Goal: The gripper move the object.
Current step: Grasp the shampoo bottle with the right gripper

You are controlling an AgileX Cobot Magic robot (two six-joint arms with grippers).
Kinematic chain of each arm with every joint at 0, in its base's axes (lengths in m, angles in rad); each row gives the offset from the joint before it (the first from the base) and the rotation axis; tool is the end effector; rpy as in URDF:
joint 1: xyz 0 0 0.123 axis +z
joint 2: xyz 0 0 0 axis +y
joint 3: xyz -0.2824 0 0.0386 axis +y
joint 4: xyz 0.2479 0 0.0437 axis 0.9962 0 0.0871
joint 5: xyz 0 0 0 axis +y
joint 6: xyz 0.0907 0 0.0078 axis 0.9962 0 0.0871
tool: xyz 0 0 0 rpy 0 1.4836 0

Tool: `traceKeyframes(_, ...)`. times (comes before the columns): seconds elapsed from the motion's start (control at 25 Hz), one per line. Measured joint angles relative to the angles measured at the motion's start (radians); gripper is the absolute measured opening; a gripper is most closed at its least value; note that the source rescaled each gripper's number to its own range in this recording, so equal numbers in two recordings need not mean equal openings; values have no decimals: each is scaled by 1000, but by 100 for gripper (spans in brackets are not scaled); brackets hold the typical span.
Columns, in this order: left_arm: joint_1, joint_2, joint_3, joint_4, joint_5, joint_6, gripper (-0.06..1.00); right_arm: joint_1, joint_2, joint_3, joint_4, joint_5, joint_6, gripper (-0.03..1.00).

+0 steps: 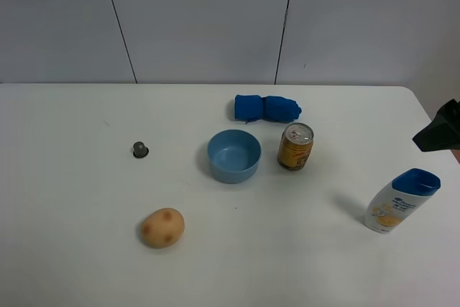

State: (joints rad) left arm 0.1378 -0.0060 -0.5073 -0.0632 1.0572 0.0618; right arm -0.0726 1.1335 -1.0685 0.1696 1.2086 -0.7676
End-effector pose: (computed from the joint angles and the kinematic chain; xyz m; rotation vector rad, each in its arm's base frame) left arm -0.0058 -0.0059 0.2796 -0.0737 2.0249 0.0507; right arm 0.2001 -0.0001 0.3395 -0.8897 2.5734 -0.0039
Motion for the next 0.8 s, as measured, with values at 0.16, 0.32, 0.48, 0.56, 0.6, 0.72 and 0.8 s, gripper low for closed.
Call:
traceKeyframes(0.16,0,0,0,0,0,0,100,0,6,60,2,0,-96,95)
traceKeyframes(0.32,0,0,0,0,0,0,100,0,14,152,2,4,-119,95)
traceKeyframes(0.48,0,0,0,0,0,0,100,0,34,200,-8,12,-142,95)
traceKeyframes(0.56,0,0,0,0,0,0,100,0,35,203,-20,10,-144,95)
traceKeyframes(0.6,0,0,0,0,0,0,100,2,35,203,-36,1,-150,95)
traceKeyframes(0.72,0,0,0,0,0,0,100,36,46,203,-110,-9,-155,95)
traceKeyframes(0.8,0,0,0,0,0,0,100,62,56,203,-139,-19,-157,94)
